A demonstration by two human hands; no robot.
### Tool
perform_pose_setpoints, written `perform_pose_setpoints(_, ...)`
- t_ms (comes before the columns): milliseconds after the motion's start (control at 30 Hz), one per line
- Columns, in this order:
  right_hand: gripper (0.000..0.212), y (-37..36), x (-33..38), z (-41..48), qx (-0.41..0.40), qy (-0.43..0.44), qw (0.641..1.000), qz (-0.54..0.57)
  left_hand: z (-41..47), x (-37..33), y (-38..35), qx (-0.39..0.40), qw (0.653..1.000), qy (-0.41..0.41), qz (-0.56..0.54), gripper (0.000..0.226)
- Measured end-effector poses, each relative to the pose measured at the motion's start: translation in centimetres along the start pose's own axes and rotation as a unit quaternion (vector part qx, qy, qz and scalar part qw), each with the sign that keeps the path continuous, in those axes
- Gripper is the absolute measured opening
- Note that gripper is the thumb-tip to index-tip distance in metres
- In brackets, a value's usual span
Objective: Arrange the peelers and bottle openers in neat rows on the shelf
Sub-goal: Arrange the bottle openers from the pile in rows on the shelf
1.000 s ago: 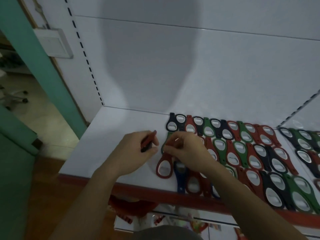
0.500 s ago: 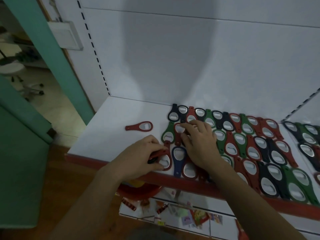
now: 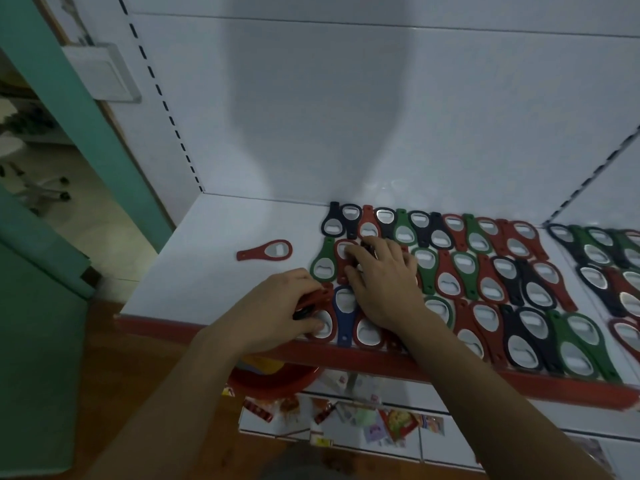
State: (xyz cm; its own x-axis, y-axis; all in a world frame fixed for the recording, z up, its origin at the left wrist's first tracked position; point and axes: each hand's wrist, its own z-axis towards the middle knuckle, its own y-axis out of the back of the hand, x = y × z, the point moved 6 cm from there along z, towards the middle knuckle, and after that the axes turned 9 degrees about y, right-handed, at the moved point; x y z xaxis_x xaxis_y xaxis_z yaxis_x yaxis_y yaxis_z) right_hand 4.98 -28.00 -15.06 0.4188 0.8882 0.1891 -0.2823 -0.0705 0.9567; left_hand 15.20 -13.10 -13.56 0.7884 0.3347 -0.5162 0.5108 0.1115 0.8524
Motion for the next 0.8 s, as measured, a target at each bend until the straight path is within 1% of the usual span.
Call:
perform_pose_setpoints(67,0.040,0.6,0.2,-0.1,-0.015,-0.004,1.000,0.016,0.2,0.4,0.4,-0.005,0.999,0.022,-0.024,0.020)
perform_pose_setpoints(100,0.038,1.3,0.4,-0.1,-0.039,-0.006,0.999,0.034,0.3,0.7,0.9,-0.012,0.997,0.041,-0.063,0.020)
perform_pose_setpoints(167,0.035,2.5,1.0,0.4,-0.088,-0.001,0.994,0.069,0.9,2.0,2.0,-0.032,0.982,0.084,-0.169,0.029)
perform_pose_setpoints(200,0.033,2.9,1.5,1.0,-0.100,0.007,0.992,0.081,1.2,2.8,2.8,-0.052,0.974,0.101,-0.198,0.030)
perform_pose_setpoints(233,0.032,3.1,2.1,1.7,-0.098,0.015,0.991,0.087,1.5,3.7,3.6,-0.084,0.971,0.113,-0.191,0.028)
perform_pose_setpoints(300,0.030,2.8,2.9,3.7,-0.072,0.019,0.994,0.083,2.5,5.2,5.3,-0.149,0.975,0.130,-0.103,0.020)
perform_pose_setpoints(333,0.029,2.5,3.1,4.8,-0.055,0.010,0.995,0.078,3.0,5.8,5.8,-0.159,0.976,0.135,-0.058,0.021)
perform_pose_setpoints(400,0.028,1.7,3.1,6.8,-0.031,-0.016,0.997,0.073,4.3,6.7,6.0,-0.121,0.983,0.138,0.011,0.027)
perform_pose_setpoints(467,0.026,0.9,3.1,8.0,-0.016,-0.036,0.996,0.080,5.6,7.3,6.0,-0.072,0.987,0.122,0.075,0.019)
perform_pose_setpoints(500,0.026,0.5,3.1,8.5,-0.014,-0.042,0.995,0.087,6.3,7.6,6.3,-0.049,0.988,0.113,0.097,0.020)
perform_pose_setpoints(567,0.024,0.1,2.9,9.2,-0.015,-0.054,0.994,0.097,7.7,8.0,6.7,0.010,0.990,0.094,0.104,0.025)
perform_pose_setpoints(633,0.023,0.1,2.5,9.8,-0.023,-0.065,0.992,0.106,8.6,8.2,7.2,0.054,0.994,0.071,0.067,0.025)
perform_pose_setpoints(667,0.022,0.2,2.2,10.0,-0.033,-0.072,0.990,0.115,9.0,8.4,7.5,0.054,0.996,0.056,0.044,0.025)
perform_pose_setpoints(733,0.018,0.6,1.5,10.1,-0.075,-0.088,0.983,0.143,9.9,8.8,8.4,0.011,0.999,0.035,-0.001,0.026)
perform_pose_setpoints(800,0.015,1.0,0.6,9.8,-0.116,-0.112,0.975,0.154,11.4,9.3,9.1,-0.036,0.994,0.053,-0.084,0.016)
